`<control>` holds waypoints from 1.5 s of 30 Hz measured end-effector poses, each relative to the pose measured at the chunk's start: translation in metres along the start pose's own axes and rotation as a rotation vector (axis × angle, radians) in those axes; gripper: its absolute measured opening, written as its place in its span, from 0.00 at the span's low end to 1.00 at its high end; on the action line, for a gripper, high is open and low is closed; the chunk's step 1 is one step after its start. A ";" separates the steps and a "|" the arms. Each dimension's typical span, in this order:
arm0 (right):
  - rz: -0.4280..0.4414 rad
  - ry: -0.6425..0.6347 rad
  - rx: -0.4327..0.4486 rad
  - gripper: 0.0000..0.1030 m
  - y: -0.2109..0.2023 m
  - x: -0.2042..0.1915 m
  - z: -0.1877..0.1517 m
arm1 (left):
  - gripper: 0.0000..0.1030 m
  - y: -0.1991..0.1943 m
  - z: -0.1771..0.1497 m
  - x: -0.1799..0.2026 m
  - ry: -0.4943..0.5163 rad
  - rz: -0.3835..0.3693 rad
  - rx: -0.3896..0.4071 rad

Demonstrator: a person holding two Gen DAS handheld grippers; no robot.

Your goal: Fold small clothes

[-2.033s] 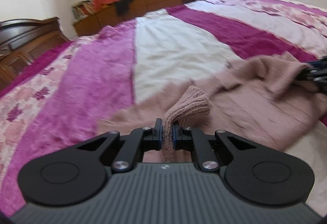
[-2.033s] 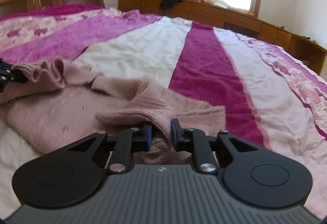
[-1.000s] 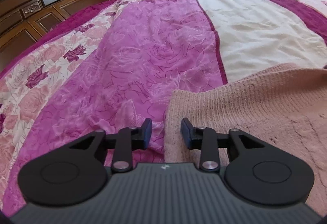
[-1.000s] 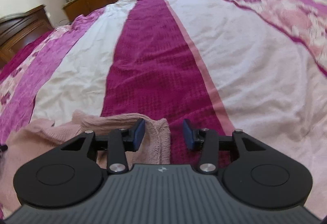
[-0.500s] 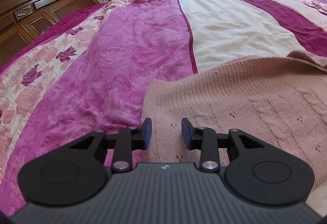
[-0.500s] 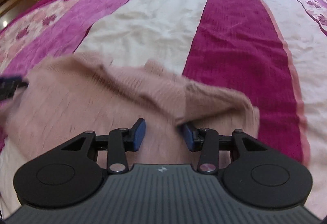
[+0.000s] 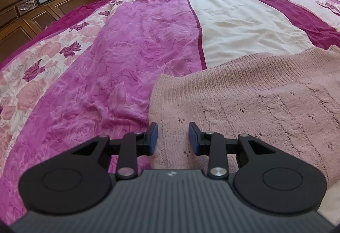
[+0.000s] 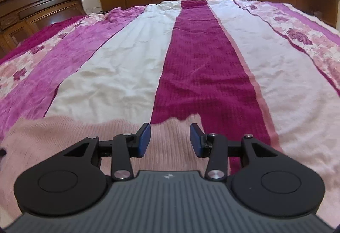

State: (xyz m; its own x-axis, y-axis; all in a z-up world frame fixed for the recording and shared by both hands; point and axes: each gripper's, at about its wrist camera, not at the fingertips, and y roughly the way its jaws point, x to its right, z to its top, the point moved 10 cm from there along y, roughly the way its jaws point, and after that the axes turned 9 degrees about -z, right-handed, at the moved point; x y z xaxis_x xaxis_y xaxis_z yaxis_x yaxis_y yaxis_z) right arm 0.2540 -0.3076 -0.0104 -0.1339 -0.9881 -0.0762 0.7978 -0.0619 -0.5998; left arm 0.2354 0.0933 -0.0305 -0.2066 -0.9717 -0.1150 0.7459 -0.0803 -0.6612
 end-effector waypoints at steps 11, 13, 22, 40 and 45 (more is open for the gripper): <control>-0.006 0.023 0.037 0.64 -0.084 0.019 -0.057 | 0.34 -0.031 -0.016 -0.002 -0.054 -0.027 -0.025; -0.003 0.042 0.032 0.68 -0.089 0.023 -0.063 | 0.34 -0.035 -0.021 -0.002 -0.078 -0.038 -0.044; 0.048 0.257 -0.041 0.74 -0.092 0.055 -0.089 | 0.41 -0.056 -0.034 -0.004 -0.166 -0.081 -0.079; 0.291 0.515 -0.188 0.83 -0.069 0.058 -0.122 | 0.52 -0.071 -0.056 0.001 -0.272 -0.061 -0.140; 0.308 0.544 -0.175 0.83 -0.064 0.057 -0.123 | 0.52 -0.074 -0.058 0.007 -0.247 -0.051 -0.147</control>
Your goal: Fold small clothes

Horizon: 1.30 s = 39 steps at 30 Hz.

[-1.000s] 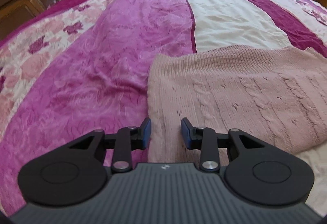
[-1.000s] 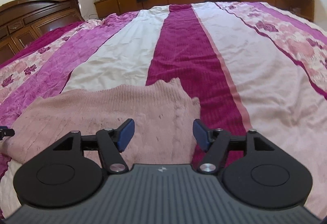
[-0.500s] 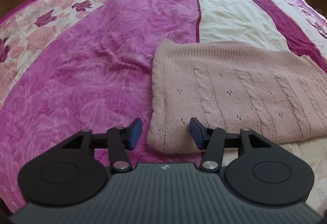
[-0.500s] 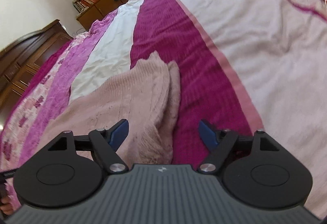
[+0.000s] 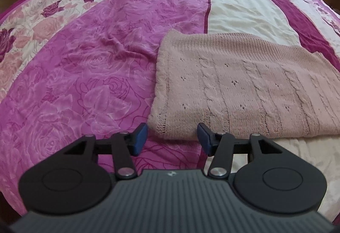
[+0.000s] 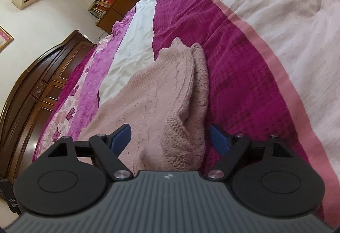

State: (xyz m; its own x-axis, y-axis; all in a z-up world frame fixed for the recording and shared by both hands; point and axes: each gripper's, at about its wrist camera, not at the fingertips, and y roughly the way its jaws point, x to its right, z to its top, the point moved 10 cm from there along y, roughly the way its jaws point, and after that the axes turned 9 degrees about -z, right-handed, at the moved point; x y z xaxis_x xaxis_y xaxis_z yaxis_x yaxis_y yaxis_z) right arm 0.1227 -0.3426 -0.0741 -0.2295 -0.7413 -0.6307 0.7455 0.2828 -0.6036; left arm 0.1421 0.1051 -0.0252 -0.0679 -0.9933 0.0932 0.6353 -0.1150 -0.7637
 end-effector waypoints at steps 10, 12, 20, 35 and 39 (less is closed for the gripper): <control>0.077 0.093 0.016 0.82 0.001 -0.004 0.002 | 0.52 0.000 -0.003 0.004 0.013 0.011 -0.016; 0.067 0.083 0.016 0.81 0.004 -0.004 0.001 | 0.52 0.000 -0.003 0.004 0.010 0.009 -0.016; 0.036 0.082 0.036 0.59 0.012 0.007 -0.001 | 0.52 0.002 -0.006 0.003 0.011 0.012 -0.023; 0.020 0.086 0.029 0.41 0.023 0.019 -0.002 | 0.52 -0.001 -0.010 -0.012 -0.009 0.032 -0.023; 0.028 0.093 0.021 0.41 0.023 0.020 -0.001 | 0.52 -0.004 -0.011 -0.017 -0.025 0.036 -0.019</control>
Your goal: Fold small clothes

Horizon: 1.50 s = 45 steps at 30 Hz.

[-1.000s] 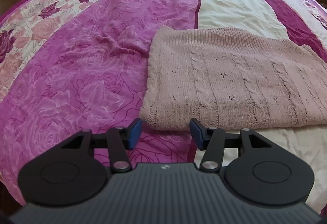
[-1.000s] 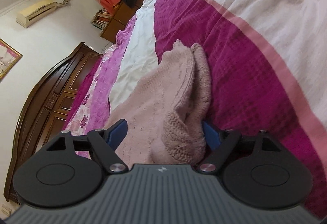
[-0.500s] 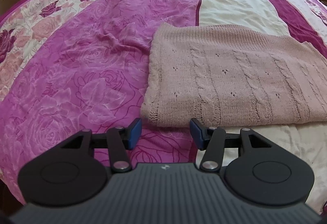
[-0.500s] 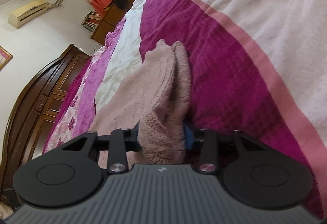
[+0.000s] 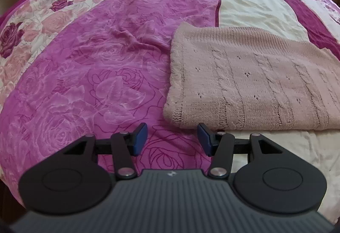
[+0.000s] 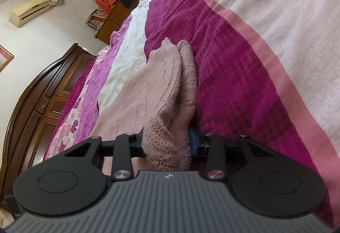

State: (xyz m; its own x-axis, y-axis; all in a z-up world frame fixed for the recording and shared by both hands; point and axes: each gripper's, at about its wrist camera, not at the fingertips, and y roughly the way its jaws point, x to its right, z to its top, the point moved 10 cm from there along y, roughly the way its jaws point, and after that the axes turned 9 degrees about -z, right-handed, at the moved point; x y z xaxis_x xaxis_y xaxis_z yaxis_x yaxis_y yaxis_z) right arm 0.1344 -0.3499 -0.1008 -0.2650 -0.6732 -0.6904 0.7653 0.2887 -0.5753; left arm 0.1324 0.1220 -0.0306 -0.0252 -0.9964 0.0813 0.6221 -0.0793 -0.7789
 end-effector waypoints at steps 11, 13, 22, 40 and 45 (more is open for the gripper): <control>0.040 -0.028 0.105 0.27 -0.019 -0.037 0.010 | 0.52 -0.013 0.005 -0.016 0.014 0.019 0.019; 0.041 -0.074 0.122 0.26 -0.022 -0.053 0.012 | 0.52 -0.015 0.009 -0.020 0.024 0.027 0.026; 0.109 -0.217 0.144 0.25 -0.035 -0.127 0.015 | 0.52 -0.029 0.033 -0.032 0.097 0.056 0.059; 0.282 -0.478 0.063 0.25 -0.016 -0.296 -0.039 | 0.52 -0.059 0.055 -0.078 0.082 0.115 0.133; 0.299 -0.566 -0.028 0.25 0.018 -0.338 -0.089 | 0.52 -0.065 0.059 -0.088 0.073 0.117 0.156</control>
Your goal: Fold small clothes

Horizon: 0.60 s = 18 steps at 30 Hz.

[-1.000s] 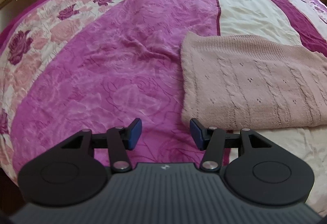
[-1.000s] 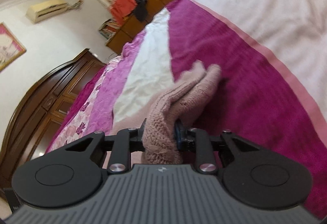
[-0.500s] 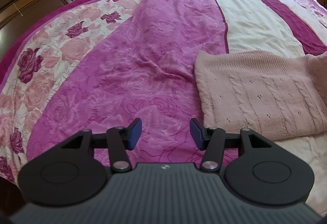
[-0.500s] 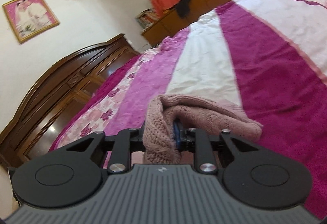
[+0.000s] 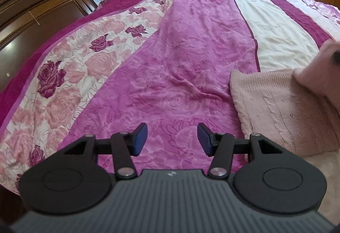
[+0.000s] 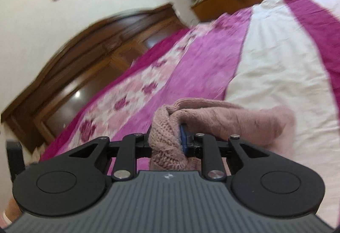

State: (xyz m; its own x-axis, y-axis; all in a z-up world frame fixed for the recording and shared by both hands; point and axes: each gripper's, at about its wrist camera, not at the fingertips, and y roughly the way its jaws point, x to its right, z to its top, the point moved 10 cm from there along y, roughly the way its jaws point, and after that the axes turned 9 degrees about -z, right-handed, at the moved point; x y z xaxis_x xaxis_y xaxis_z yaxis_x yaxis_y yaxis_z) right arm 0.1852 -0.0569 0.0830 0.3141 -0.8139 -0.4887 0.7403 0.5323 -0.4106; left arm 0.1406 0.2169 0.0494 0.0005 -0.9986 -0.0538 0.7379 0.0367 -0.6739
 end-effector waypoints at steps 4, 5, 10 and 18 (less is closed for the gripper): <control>0.019 -0.065 -0.095 0.25 0.041 -0.033 -0.033 | 0.52 0.004 -0.005 -0.007 -0.024 -0.005 -0.005; 0.021 -0.078 -0.119 0.25 0.052 -0.041 -0.044 | 0.52 0.005 -0.008 -0.009 -0.028 -0.005 -0.010; 0.042 -0.137 -0.195 0.25 0.090 -0.069 -0.085 | 0.52 0.014 -0.019 -0.023 -0.050 -0.002 -0.033; 0.065 -0.132 -0.224 0.26 0.112 -0.080 -0.112 | 0.52 0.021 -0.025 -0.029 -0.067 -0.019 -0.043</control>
State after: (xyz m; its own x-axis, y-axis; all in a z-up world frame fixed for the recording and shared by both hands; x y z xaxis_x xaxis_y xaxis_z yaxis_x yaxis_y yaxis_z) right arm 0.1762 0.0942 -0.0100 0.4427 -0.7919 -0.4207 0.5707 0.6107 -0.5490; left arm 0.1387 0.2479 0.0187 0.0328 -0.9994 0.0079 0.7086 0.0177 -0.7054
